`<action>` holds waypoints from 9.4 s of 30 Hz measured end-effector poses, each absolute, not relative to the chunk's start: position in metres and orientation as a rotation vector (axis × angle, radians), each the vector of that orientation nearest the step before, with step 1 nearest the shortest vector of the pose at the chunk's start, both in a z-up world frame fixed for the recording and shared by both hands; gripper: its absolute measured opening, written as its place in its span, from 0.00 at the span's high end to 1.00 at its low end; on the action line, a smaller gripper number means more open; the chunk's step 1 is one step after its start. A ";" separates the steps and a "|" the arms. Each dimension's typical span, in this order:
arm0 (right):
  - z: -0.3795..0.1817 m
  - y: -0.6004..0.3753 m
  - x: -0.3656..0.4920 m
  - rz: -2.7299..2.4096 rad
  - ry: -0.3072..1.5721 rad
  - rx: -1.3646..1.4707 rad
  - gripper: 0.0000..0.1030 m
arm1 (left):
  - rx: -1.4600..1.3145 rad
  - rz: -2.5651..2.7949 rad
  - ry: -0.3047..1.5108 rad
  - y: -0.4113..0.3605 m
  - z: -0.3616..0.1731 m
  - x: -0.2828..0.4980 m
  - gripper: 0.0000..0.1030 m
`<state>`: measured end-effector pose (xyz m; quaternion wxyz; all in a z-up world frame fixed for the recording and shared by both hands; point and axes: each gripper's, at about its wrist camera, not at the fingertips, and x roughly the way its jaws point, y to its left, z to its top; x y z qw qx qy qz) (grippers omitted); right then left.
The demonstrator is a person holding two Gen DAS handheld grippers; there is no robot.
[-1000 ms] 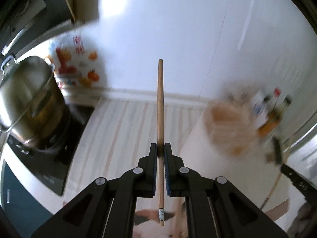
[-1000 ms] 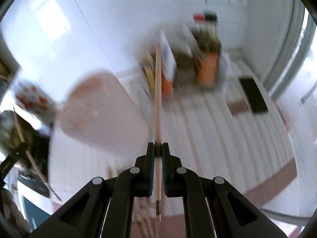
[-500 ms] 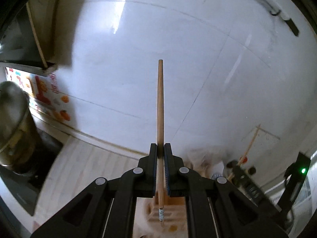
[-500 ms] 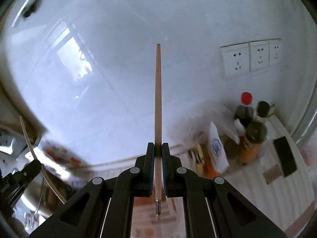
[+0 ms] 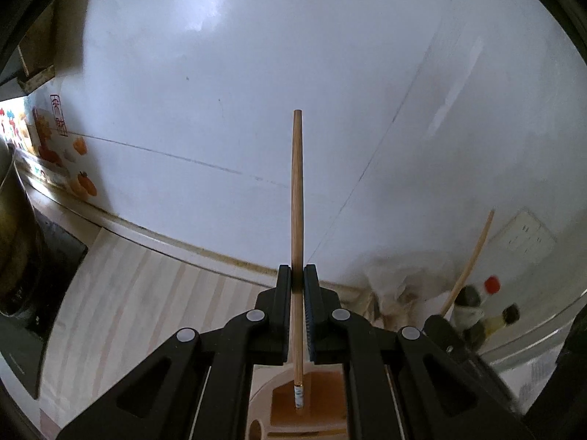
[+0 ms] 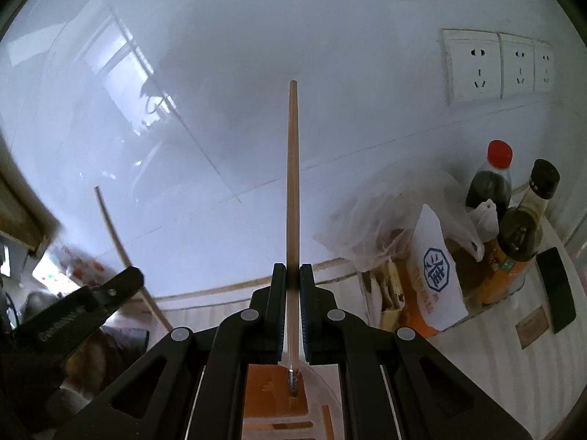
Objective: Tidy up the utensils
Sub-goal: 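Open the left tool over the pink holder while the right tool releases its chopstick into it, then move both open tools back down to the chopsticks on the placemat, then close the left tool on a chopstick while the right tool grasps another chopstick, then raise the left tool's chopstick above the pink holder while the right tool carries its own, then open the left tool to drop its chopstick into the holder while the right tool releases too, then move both open tools back down to the remaining chopsticks, then close the left tool on a chopstick while the right tool grasps another chopstick, then lift the left tool's chopstick up over the pink holder while the right tool carries its own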
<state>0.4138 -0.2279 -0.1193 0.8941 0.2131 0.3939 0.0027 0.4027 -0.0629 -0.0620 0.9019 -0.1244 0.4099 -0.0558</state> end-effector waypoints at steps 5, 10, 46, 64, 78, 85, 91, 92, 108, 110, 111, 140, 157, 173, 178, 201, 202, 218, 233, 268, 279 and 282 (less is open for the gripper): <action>-0.122 -0.223 0.404 0.050 0.830 0.413 0.93 | -0.193 -0.131 0.871 -0.067 -0.064 0.396 0.96; -0.122 -0.217 0.395 0.118 0.879 0.383 0.93 | -0.146 -0.165 0.878 -0.068 -0.053 0.382 0.94; -0.195 -0.264 0.234 -0.071 1.103 0.448 0.16 | 0.052 -0.013 1.158 -0.019 -0.186 0.242 0.00; -0.338 -0.251 0.186 -0.058 1.524 0.476 0.67 | 0.119 -0.168 1.504 -0.058 -0.319 0.209 0.95; -0.346 -0.232 0.167 -0.077 1.588 0.271 0.92 | 0.102 -0.145 1.503 -0.031 -0.315 0.219 0.95; -0.345 -0.239 0.162 -0.082 1.615 0.237 0.91 | 0.113 -0.142 1.504 -0.034 -0.319 0.221 0.95; -0.342 -0.228 0.171 -0.081 1.621 0.185 0.92 | 0.113 -0.142 1.506 -0.038 -0.322 0.221 0.95; -0.344 -0.219 0.186 -0.080 1.617 0.157 0.93 | 0.115 -0.144 1.506 -0.038 -0.322 0.221 0.95; -0.339 -0.204 0.211 -0.082 1.643 0.079 0.92 | 0.127 -0.149 1.505 -0.042 -0.322 0.227 0.95; -0.344 -0.209 0.214 -0.091 1.633 0.087 0.92 | 0.142 -0.142 1.488 -0.044 -0.322 0.225 0.96; -0.345 -0.211 0.212 -0.098 1.626 0.095 0.93 | 0.163 -0.126 1.474 -0.046 -0.321 0.223 0.96; -0.058 -0.263 0.241 -0.064 0.896 0.326 0.94 | -0.077 -0.158 0.712 -0.023 0.027 0.240 0.96; -0.023 -0.256 0.335 0.044 0.877 0.386 0.94 | -0.196 -0.203 0.909 -0.059 0.000 0.338 0.96; -0.092 -0.239 0.383 0.128 1.080 0.422 0.86 | -0.159 -0.260 1.055 -0.075 -0.034 0.348 0.85; -0.085 -0.251 0.363 0.115 1.029 0.458 0.67 | -0.123 -0.177 0.953 -0.055 -0.013 0.324 0.31; -0.205 -0.252 0.246 -0.064 1.168 0.418 0.21 | 0.077 -0.006 1.146 -0.019 -0.178 0.247 0.00; -0.216 -0.252 0.241 -0.072 1.194 0.421 0.21 | 0.083 -0.009 1.171 -0.021 -0.188 0.244 0.00; -0.322 -0.238 0.192 -0.054 1.460 0.471 0.71 | 0.120 -0.176 1.513 -0.063 -0.319 0.204 0.89; -0.353 -0.210 0.192 -0.059 1.547 0.354 0.73 | -0.088 -0.182 1.551 -0.021 -0.316 0.213 0.97; -0.357 -0.190 0.178 -0.137 1.558 0.114 0.93 | 0.151 -0.200 1.516 -0.076 -0.317 0.199 0.93; -0.357 -0.188 0.175 -0.120 1.536 0.094 0.93 | 0.124 -0.189 1.515 -0.072 -0.314 0.202 0.93; -0.350 -0.199 0.172 -0.113 1.540 0.092 0.93 | 0.125 -0.185 1.512 -0.072 -0.313 0.202 0.93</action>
